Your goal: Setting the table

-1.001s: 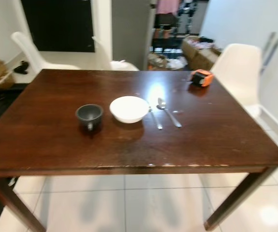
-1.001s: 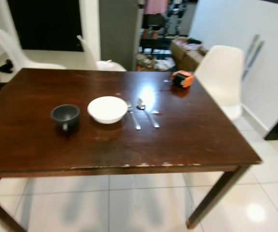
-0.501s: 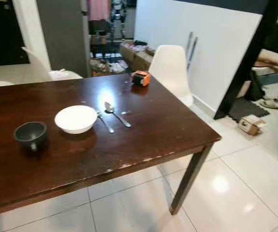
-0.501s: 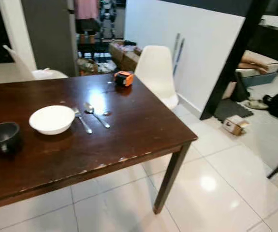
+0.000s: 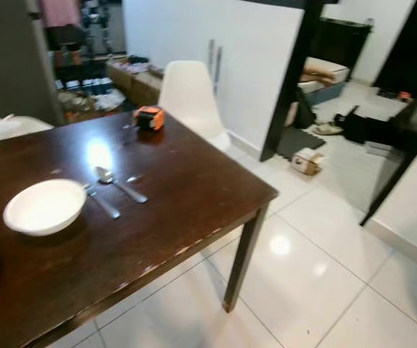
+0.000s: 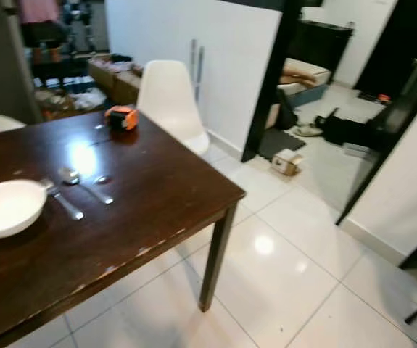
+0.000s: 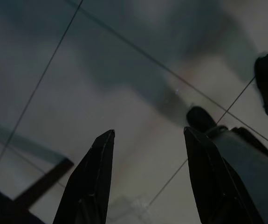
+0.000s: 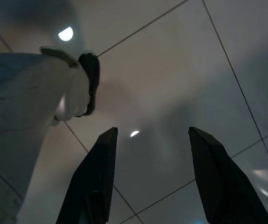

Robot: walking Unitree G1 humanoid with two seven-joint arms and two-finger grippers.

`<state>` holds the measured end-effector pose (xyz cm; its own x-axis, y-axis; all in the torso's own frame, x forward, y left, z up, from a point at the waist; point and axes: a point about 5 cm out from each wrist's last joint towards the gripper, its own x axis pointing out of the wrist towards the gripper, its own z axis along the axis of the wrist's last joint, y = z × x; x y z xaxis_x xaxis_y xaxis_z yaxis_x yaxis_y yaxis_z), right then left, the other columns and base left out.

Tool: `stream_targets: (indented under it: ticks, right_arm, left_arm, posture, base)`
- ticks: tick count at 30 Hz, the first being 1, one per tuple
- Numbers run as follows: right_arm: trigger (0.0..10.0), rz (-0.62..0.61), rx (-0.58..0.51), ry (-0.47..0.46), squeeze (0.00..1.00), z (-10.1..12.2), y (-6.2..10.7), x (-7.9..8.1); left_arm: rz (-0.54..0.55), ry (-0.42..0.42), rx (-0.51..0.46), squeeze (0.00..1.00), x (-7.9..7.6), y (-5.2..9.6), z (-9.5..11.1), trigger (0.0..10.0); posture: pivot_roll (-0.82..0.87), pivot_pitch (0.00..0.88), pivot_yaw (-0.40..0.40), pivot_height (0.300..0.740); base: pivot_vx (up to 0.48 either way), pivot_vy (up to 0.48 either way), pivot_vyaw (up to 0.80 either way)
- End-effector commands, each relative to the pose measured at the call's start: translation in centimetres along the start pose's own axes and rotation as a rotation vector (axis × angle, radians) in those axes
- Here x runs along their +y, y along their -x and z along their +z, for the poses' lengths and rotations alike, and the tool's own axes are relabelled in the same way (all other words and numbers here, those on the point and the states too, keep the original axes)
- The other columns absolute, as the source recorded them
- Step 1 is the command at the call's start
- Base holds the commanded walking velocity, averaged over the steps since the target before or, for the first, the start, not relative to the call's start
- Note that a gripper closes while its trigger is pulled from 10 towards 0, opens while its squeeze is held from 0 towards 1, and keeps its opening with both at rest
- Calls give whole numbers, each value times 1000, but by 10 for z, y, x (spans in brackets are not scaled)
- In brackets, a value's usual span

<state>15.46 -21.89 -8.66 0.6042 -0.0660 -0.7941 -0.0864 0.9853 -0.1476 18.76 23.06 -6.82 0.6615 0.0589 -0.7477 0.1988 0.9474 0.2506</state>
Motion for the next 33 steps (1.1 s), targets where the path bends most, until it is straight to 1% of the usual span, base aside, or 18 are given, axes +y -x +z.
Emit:
stream_targets:
  ticks: [1,33]
  right_arm:
    - [10000,-5,34,6,0,-11,3,-3]
    - [10000,0,32,21,0,-10,3,-3]
  left_arm:
    - [-11,-2,37,0,-4,3,-13,10000]
    - [-14,3,43,0,-7,3,-16,10000]
  posture:
    - [9,131,36,740]
    - [9,137,29,740]
  base:
    - [0,0,-744]
    - [0,0,-749]
